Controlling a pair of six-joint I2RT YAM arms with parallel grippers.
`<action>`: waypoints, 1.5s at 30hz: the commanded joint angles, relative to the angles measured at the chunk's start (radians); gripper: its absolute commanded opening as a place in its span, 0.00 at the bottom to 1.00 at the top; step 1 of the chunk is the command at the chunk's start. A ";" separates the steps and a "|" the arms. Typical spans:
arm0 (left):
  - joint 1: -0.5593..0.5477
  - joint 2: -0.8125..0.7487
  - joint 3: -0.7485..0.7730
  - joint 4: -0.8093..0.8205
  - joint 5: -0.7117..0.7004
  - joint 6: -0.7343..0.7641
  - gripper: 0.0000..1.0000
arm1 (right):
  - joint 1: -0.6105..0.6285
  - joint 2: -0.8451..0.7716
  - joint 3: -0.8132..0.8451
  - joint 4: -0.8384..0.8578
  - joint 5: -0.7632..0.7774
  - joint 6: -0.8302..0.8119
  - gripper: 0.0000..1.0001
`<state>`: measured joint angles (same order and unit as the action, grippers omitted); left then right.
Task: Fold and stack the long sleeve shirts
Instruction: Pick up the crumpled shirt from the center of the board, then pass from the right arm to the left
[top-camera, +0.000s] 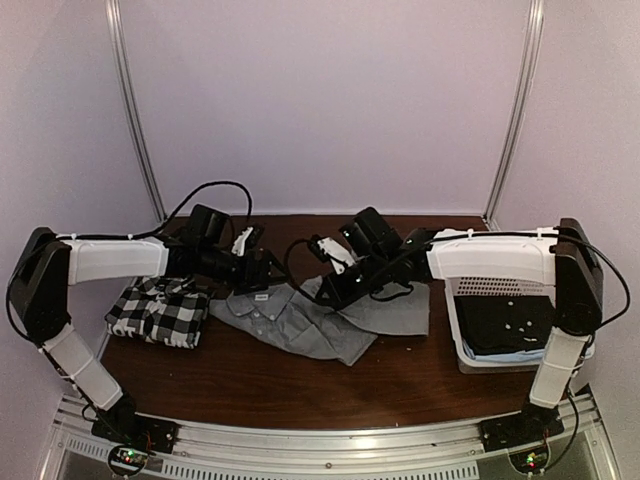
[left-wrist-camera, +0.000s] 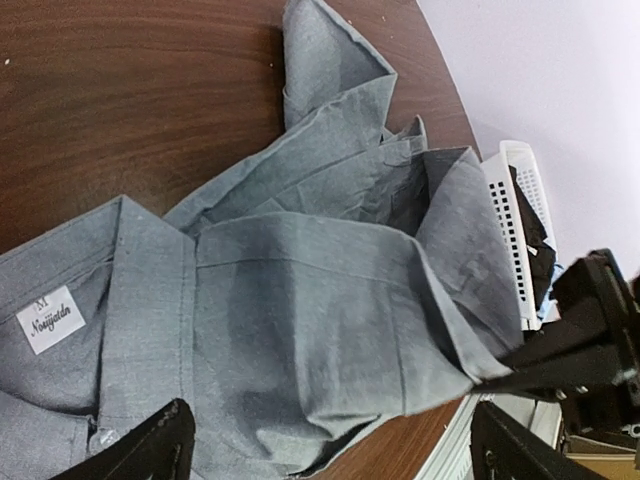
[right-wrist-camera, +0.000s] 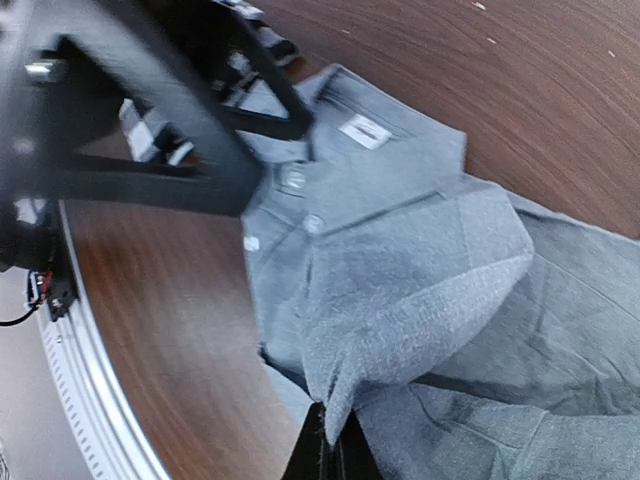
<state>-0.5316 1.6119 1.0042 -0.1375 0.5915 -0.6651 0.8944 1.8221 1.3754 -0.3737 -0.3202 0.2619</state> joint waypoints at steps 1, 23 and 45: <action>0.037 -0.018 -0.064 0.123 0.125 -0.064 0.98 | 0.062 -0.031 0.055 0.057 -0.097 -0.005 0.00; 0.102 -0.179 -0.242 0.097 0.265 -0.061 0.95 | 0.167 0.173 0.220 0.083 -0.176 -0.030 0.04; 0.055 -0.223 -0.304 -0.016 0.179 -0.060 0.00 | 0.192 0.217 0.312 -0.011 -0.143 -0.075 0.33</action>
<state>-0.4728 1.4254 0.7288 -0.1009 0.8280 -0.7353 1.0836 2.0445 1.6428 -0.3622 -0.4961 0.2035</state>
